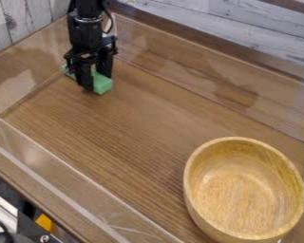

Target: Put the green block in the brown bowl

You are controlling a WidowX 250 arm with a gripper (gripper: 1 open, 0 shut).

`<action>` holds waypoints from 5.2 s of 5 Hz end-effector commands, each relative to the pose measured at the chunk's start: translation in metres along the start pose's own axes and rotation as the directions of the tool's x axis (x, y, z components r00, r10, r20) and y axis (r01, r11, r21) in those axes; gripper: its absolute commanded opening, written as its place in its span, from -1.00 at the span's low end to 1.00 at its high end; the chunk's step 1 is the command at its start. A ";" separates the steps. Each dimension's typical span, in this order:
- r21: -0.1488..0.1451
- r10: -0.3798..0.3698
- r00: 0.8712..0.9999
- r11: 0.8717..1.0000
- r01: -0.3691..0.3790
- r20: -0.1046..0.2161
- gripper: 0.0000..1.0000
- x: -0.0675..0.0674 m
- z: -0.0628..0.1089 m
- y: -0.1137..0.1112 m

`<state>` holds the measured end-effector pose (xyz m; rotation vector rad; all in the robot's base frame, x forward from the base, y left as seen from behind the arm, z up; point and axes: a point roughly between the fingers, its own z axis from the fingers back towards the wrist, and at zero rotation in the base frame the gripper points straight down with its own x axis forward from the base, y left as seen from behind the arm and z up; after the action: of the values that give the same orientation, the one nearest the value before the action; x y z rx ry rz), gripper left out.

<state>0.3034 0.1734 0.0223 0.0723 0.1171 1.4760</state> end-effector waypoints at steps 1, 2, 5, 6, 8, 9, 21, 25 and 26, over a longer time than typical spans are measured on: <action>-0.045 0.056 0.998 0.998 -0.054 0.033 -1.00 0.005 0.016 0.010; -0.047 0.109 0.994 0.993 -0.108 0.022 -1.00 0.001 0.015 0.018; -0.045 0.191 0.982 0.981 -0.191 -0.012 -1.00 -0.027 0.020 0.018; -0.044 0.212 0.977 0.976 -0.213 -0.025 -1.00 -0.039 0.024 0.016; -0.021 0.200 0.979 0.979 -0.201 -0.029 -1.00 -0.031 0.032 0.022; 0.001 0.143 0.989 0.990 -0.143 -0.019 -1.00 -0.033 0.037 0.025; 0.092 -0.970 0.215 0.205 0.974 -0.111 -1.00 -0.301 0.135 0.121; 0.067 -0.972 0.218 0.212 0.975 -0.085 -1.00 -0.304 0.086 0.114; 0.055 -0.966 0.249 0.245 0.968 -0.066 -1.00 -0.297 0.075 0.112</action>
<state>0.1735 -0.1094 0.1129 0.0555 0.2267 0.1509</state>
